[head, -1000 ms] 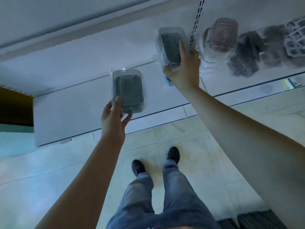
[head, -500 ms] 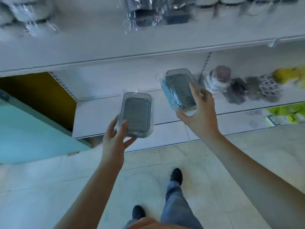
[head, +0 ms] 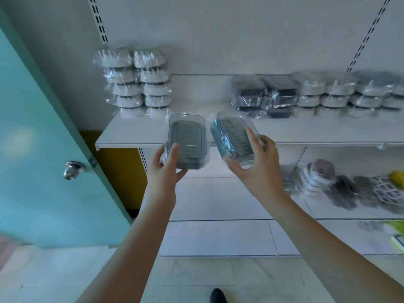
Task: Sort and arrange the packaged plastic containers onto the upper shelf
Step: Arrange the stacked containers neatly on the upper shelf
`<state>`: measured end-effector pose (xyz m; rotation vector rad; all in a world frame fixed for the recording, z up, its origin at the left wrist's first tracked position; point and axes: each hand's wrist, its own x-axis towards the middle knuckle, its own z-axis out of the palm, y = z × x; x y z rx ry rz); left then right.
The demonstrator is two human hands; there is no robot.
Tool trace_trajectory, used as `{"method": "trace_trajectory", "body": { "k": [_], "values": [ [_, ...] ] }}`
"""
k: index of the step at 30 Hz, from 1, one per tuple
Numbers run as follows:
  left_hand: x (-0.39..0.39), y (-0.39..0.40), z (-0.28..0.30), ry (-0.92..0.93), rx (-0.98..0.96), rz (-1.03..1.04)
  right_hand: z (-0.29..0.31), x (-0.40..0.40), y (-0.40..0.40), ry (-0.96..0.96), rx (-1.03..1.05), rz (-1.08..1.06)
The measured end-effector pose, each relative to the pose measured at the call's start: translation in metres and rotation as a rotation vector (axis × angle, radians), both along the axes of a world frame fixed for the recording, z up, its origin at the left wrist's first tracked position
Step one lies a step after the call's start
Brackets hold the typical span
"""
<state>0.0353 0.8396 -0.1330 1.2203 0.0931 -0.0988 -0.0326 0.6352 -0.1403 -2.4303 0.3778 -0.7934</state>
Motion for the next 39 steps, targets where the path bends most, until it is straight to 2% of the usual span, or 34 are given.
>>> {"method": "trace_trajectory", "body": {
  "k": [3, 5, 6, 8, 9, 10, 13, 17, 21, 24, 26, 31, 35, 38, 39],
  "values": [
    [0.044, -0.014, 0.009, -0.024, 0.102, 0.061, 0.01, 0.043, 0.0, 0.034, 0.012, 0.019],
    [0.074, -0.021, 0.011, -0.071, 0.305, 0.072, 0.013, 0.071, -0.006, 0.088, 0.034, 0.033],
    [0.089, -0.023, 0.01, -0.118, 0.491, 0.044, 0.015, 0.083, -0.012, 0.134, 0.044, 0.052],
    [0.115, -0.023, 0.01, -0.231, 1.04, -0.056, 0.018, 0.101, -0.027, 0.226, -0.002, 0.125],
    [0.124, -0.023, 0.009, -0.291, 1.243, -0.089, 0.019, 0.108, -0.036, 0.252, -0.058, 0.168],
    [0.133, -0.024, 0.008, -0.335, 1.336, -0.123, 0.019, 0.114, -0.044, 0.261, -0.126, 0.206],
    [0.152, -0.023, 0.008, -0.42, 1.28, -0.225, 0.014, 0.133, -0.065, 0.285, -0.325, 0.243],
    [0.171, -0.033, 0.006, -0.516, 1.215, -0.19, 0.009, 0.157, -0.069, 0.185, -0.596, 0.144],
    [0.189, -0.044, -0.004, -0.683, 1.38, -0.119, 0.004, 0.175, -0.068, 0.088, -0.681, 0.132],
    [0.203, -0.052, -0.008, -0.949, 1.513, 0.071, 0.002, 0.185, -0.062, 0.075, -0.729, 0.15],
    [0.208, -0.058, -0.012, -1.05, 1.544, 0.066, 0.003, 0.192, -0.058, 0.092, -0.734, 0.146],
    [0.218, -0.062, -0.011, -1.018, 1.529, 0.017, 0.005, 0.22, -0.053, 0.27, -0.689, 0.03],
    [0.215, -0.072, -0.012, -0.908, 1.632, -0.093, 0.018, 0.234, -0.04, 0.405, -0.686, 0.02],
    [0.219, -0.072, -0.013, -0.795, 1.628, -0.202, 0.02, 0.24, -0.037, 0.538, -0.641, -0.046],
    [0.219, -0.072, -0.011, -0.783, 1.634, -0.217, 0.018, 0.242, -0.036, 0.529, -0.628, -0.038]
  ]
}}
